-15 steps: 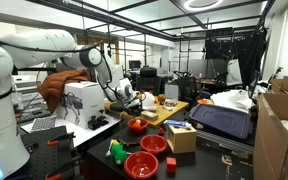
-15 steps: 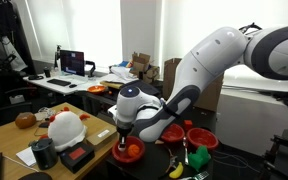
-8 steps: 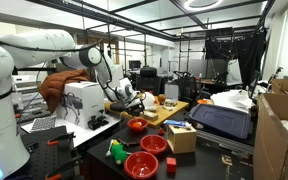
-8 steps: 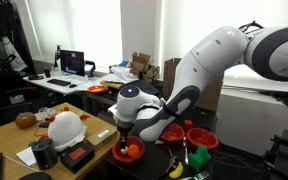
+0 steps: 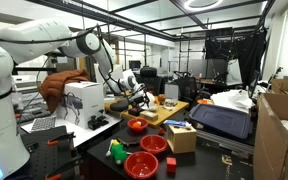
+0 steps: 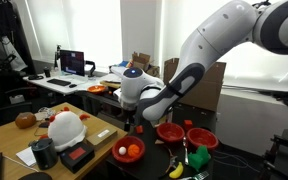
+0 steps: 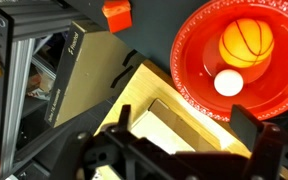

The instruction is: Put the white ball inside the red bowl

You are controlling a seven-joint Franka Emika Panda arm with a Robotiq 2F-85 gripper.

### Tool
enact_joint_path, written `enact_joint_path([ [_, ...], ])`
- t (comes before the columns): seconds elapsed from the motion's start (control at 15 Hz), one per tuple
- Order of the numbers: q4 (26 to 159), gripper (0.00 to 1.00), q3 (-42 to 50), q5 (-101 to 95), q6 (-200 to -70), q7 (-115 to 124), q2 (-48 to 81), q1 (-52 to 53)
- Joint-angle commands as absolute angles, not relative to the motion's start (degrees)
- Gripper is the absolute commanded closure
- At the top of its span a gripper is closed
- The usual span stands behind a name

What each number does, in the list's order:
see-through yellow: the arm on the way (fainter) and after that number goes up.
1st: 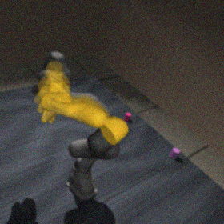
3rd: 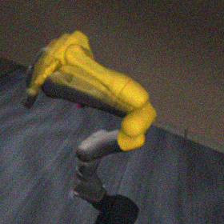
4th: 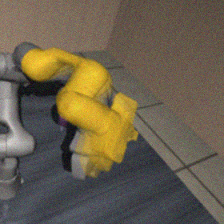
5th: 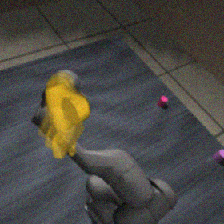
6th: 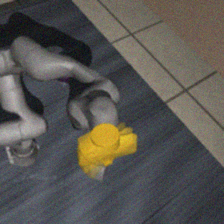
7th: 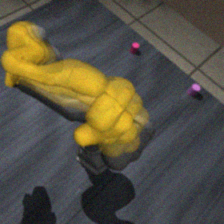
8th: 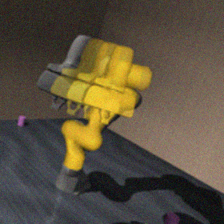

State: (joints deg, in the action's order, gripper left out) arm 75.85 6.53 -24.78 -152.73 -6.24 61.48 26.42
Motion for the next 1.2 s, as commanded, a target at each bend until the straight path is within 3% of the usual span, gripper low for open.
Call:
enact_joint_path([
  [0.0,89.1,0.00,6.1,-25.4,-147.8,-5.4,49.7,24.9],
  [0.67,115.8,0.00,3.0,-23.5,-138.0,-1.9,27.4,15.8],
  [1.13,137.2,0.00,-1.3,-12.8,-142.2,1.8,9.3,8.5],
])
